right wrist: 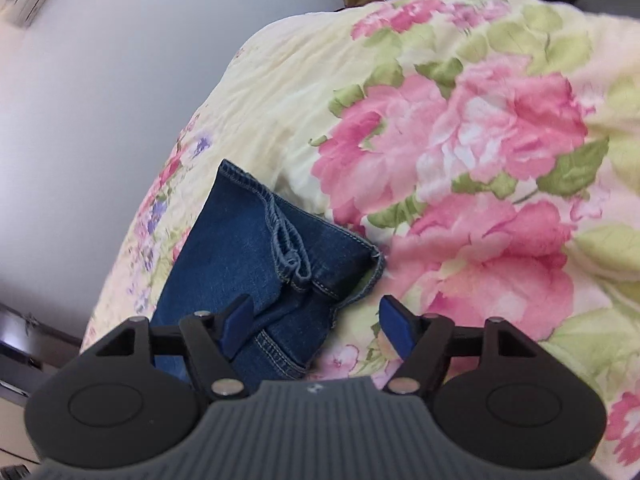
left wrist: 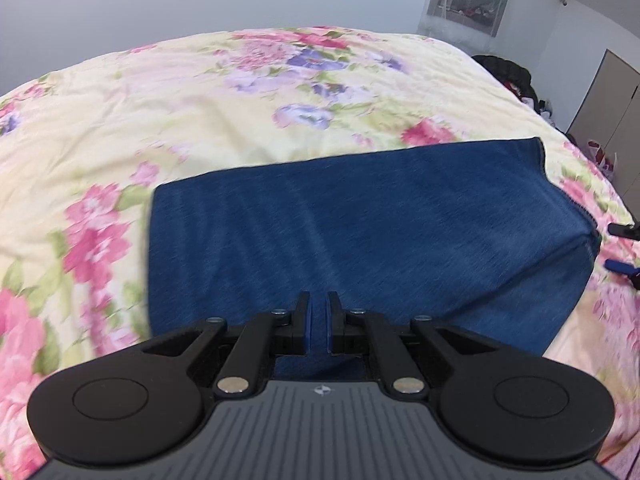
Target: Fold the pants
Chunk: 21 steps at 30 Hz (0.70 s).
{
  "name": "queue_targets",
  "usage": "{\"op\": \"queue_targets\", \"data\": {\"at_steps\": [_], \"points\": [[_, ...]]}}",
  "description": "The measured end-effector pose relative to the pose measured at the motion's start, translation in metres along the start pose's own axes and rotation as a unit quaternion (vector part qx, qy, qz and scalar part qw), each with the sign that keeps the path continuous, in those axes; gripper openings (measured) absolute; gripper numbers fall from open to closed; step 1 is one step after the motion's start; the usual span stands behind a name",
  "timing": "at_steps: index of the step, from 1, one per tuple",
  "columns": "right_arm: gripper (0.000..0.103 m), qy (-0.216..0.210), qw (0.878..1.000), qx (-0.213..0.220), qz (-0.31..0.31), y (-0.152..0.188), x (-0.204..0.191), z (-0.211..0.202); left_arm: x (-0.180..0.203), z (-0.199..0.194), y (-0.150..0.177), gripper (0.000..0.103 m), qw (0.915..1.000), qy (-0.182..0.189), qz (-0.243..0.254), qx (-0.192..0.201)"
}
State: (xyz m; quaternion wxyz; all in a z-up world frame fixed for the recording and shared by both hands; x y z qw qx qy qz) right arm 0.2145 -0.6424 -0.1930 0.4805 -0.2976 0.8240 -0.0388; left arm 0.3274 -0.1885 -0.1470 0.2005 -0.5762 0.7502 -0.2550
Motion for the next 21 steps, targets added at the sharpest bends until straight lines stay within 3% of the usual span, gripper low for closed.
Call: {"op": "queue_targets", "data": {"at_steps": [4,7,11,13,15,21], "points": [[0.065,-0.039,0.997,0.013,0.063,-0.002,0.014,0.024,0.031,0.020,-0.019,0.006,0.9998,0.016,0.015,0.001],[0.058,-0.042,0.996,0.025,0.069,-0.004,0.015,0.039,0.052,0.041,-0.036,0.006,0.9995,0.018,0.026,0.004],[0.038,-0.044,0.996,0.036,0.063,-0.006,0.016,0.044,0.071,0.075,-0.061,0.006,0.9993,0.019,0.033,-0.002],[0.026,-0.048,0.998,0.041,0.028,-0.006,0.006,0.037,0.078,0.092,-0.072,0.006,0.9990,0.023,0.037,-0.005],[0.022,-0.055,0.997,0.044,-0.003,-0.008,-0.004,0.034,0.084,0.110,-0.087,0.006,0.9990,0.022,0.040,0.001],[0.020,-0.072,0.997,0.027,-0.005,-0.016,-0.006,0.034,0.098,0.151,-0.107,0.006,0.9992,0.007,0.038,0.006]]}}
Point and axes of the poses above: each gripper's, at about its wrist camera, not at the fingertips, and z roughly the way its jaws point, x to its right, y to its underside, the point moved 5 cm from there along z, roughly the way its jaws point, and after that the axes turned 9 degrees about -y, right-handed, at the moved point
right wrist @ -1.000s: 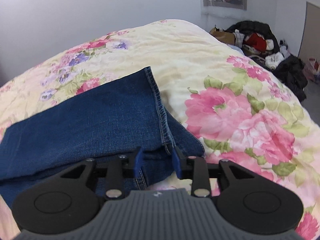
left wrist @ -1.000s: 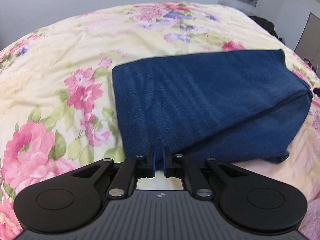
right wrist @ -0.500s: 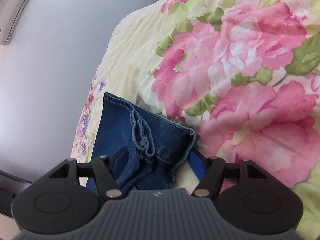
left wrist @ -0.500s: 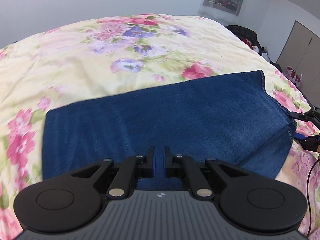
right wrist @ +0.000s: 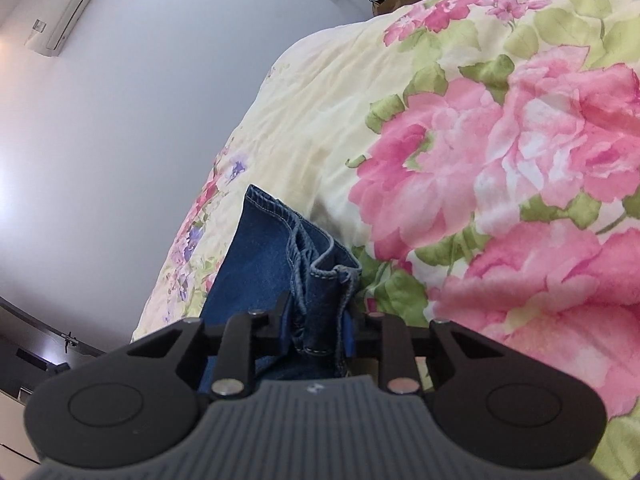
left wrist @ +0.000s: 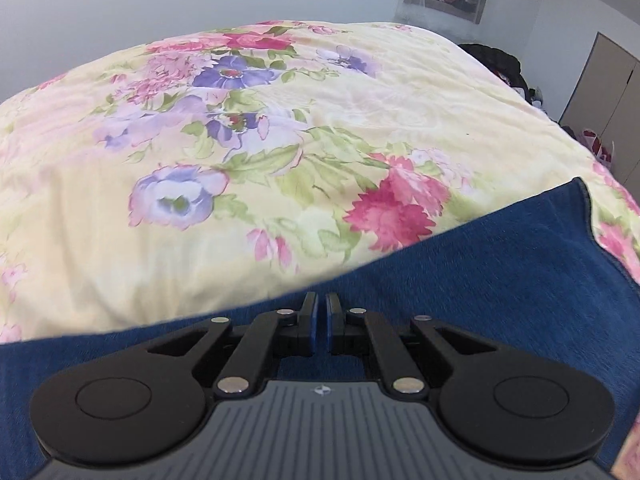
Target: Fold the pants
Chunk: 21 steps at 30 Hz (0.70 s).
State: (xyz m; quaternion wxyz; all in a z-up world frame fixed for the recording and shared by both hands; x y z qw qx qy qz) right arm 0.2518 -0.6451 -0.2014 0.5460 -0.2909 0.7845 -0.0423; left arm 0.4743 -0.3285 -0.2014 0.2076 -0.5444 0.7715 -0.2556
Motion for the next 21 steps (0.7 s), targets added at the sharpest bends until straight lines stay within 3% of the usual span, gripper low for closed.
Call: {"op": "queue_targets", "data": {"at_steps": [5,9,14,21], "points": [[0.020,0.002,1.000,-0.010,-0.015,-0.005,-0.005,0.003,0.000,0.007,0.000,0.006,0.9996,-0.009,-0.027,0.005],[0.019,0.009,1.000,-0.013,-0.017,-0.005,-0.008,0.001,0.007,-0.021,0.008,0.007,0.9999,0.000,-0.015,0.008],[0.018,0.012,1.000,-0.003,-0.027,-0.007,-0.023,-0.004,0.024,-0.058,0.052,0.007,0.9996,0.022,0.014,-0.009],[0.018,0.033,0.999,0.000,-0.042,-0.006,-0.045,-0.009,0.047,-0.096,0.104,0.007,0.9990,0.041,0.007,-0.019]]}}
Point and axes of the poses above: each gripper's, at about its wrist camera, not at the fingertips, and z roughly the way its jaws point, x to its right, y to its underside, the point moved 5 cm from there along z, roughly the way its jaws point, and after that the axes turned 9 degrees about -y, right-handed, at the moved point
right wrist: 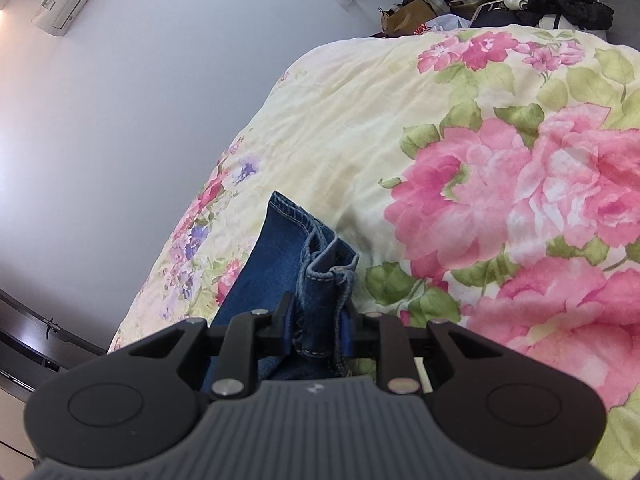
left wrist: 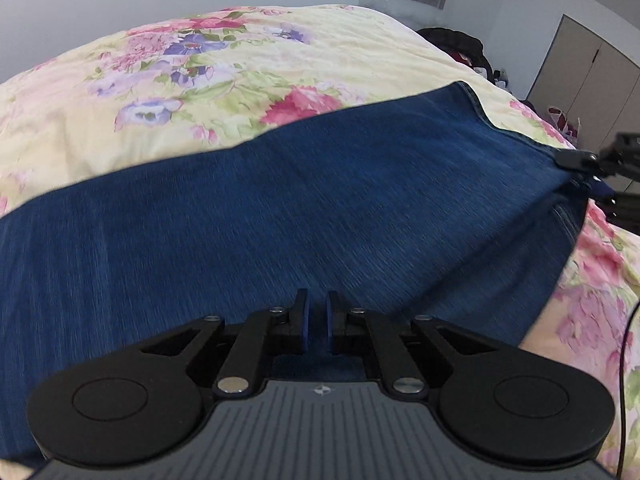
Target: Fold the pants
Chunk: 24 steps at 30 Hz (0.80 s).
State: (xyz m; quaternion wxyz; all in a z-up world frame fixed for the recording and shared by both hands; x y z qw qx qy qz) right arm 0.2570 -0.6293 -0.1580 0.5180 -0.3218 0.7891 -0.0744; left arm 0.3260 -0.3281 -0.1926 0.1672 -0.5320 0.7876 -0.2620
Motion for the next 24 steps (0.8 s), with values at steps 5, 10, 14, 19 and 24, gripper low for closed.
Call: {"op": "queue_targets", "data": {"at_steps": [5,10,14,19,24], "points": [[0.018,0.017,1.000,0.005,-0.009,0.003,-0.007,-0.001,0.014,-0.004,0.031,0.006,0.9995,0.011,-0.006,-0.030],[0.017,0.027,1.000,0.007,-0.008,0.005,-0.009,-0.004,0.018,-0.014,0.043,0.006,0.9994,0.013,-0.011,-0.030],[0.017,0.022,0.999,0.013,-0.027,0.004,-0.023,-0.008,0.010,-0.030,0.041,0.006,0.9975,0.050,-0.024,-0.044],[0.016,0.014,0.995,0.029,-0.092,0.007,-0.072,-0.016,-0.030,-0.070,0.030,0.007,0.9998,0.020,-0.009,-0.002],[0.015,-0.011,0.988,0.044,-0.150,0.022,-0.138,-0.024,-0.102,-0.110,0.017,0.007,0.9979,-0.051,-0.015,0.036]]}}
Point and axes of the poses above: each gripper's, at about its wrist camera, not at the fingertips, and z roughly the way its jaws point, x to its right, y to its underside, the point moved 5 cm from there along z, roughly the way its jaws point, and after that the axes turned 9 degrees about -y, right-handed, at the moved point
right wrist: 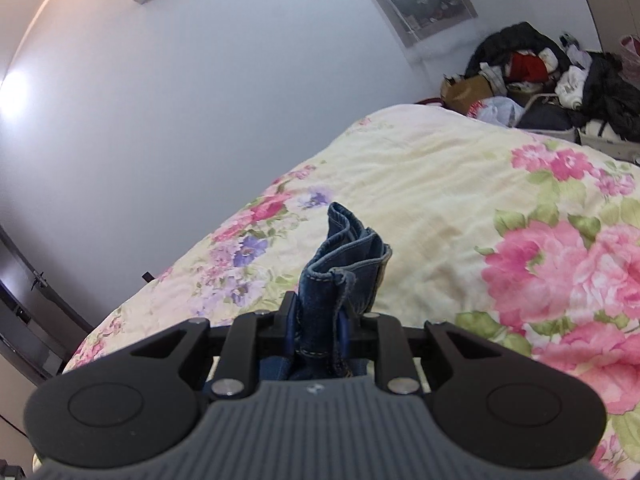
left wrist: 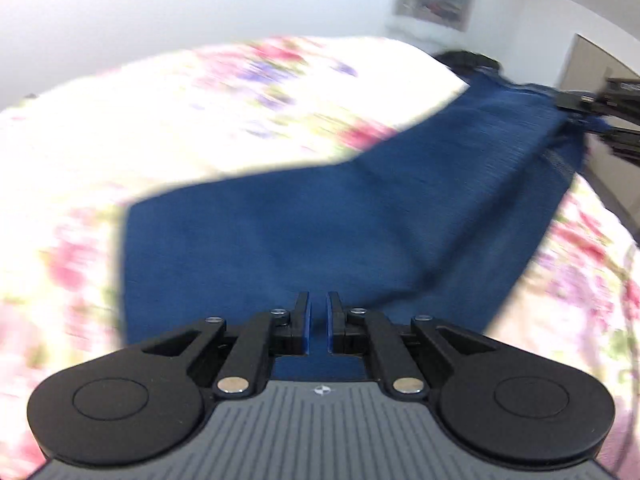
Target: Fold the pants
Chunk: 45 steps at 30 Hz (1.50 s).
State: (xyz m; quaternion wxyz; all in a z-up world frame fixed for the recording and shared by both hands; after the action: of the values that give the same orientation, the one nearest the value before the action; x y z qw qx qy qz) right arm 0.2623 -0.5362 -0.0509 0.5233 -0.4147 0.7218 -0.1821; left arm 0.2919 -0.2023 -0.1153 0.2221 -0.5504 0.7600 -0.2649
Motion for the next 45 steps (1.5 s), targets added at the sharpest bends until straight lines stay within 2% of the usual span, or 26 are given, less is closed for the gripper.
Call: {"op": "queue_targets", "data": {"at_steps": [6,12,15,18,22,25,27,31,35,38,41,43,45], "points": [[0.015,-0.040,0.997,-0.005,-0.060,0.013,-0.095,0.009,-0.094,-0.027,-0.009,0.007,0.9975,-0.057,-0.038,0.020],[0.014,-0.080,0.992,-0.042,-0.090,0.061,-0.175,0.050,-0.167,-0.038,-0.002,0.007,0.9936,-0.078,-0.078,0.021],[0.014,-0.099,0.987,-0.082,-0.100,0.105,-0.208,0.082,-0.189,-0.039,0.010,0.007,0.9923,-0.078,-0.095,0.014],[0.014,-0.101,0.978,-0.135,-0.120,0.166,-0.227,0.115,-0.202,-0.029,0.024,0.007,0.9918,-0.075,-0.103,0.002],[0.014,-0.078,0.961,-0.228,-0.134,0.252,-0.224,0.151,-0.212,-0.014,0.040,0.007,0.9919,-0.062,-0.110,-0.016],[0.015,-0.072,0.952,-0.244,-0.172,0.284,-0.219,0.157,-0.214,-0.005,0.043,0.008,0.9918,-0.044,-0.118,-0.023],[0.017,-0.075,0.945,-0.257,-0.188,0.286,-0.219,0.160,-0.214,0.002,0.042,0.014,0.9911,-0.027,-0.128,-0.024],[0.036,-0.100,0.933,-0.295,-0.179,0.282,-0.227,0.163,-0.212,0.012,0.029,0.017,0.9867,0.010,-0.161,-0.020],[0.036,-0.118,0.927,-0.314,-0.166,0.265,-0.237,0.158,-0.208,0.023,0.010,0.024,0.9773,0.059,-0.203,-0.013],[0.036,-0.132,0.929,-0.288,-0.194,0.238,-0.243,0.152,-0.205,0.038,-0.006,0.027,0.9670,0.091,-0.238,-0.011],[0.034,-0.094,0.927,-0.247,-0.265,0.210,-0.236,0.161,-0.204,0.065,-0.019,0.030,0.9563,0.109,-0.271,-0.018],[0.020,-0.059,0.930,-0.227,-0.283,0.192,-0.219,0.175,-0.205,0.086,-0.024,0.030,0.9471,0.118,-0.297,-0.027],[0.016,-0.037,0.934,-0.215,-0.284,0.176,-0.198,0.186,-0.206,0.107,-0.026,0.030,0.9369,0.131,-0.322,-0.035]]}}
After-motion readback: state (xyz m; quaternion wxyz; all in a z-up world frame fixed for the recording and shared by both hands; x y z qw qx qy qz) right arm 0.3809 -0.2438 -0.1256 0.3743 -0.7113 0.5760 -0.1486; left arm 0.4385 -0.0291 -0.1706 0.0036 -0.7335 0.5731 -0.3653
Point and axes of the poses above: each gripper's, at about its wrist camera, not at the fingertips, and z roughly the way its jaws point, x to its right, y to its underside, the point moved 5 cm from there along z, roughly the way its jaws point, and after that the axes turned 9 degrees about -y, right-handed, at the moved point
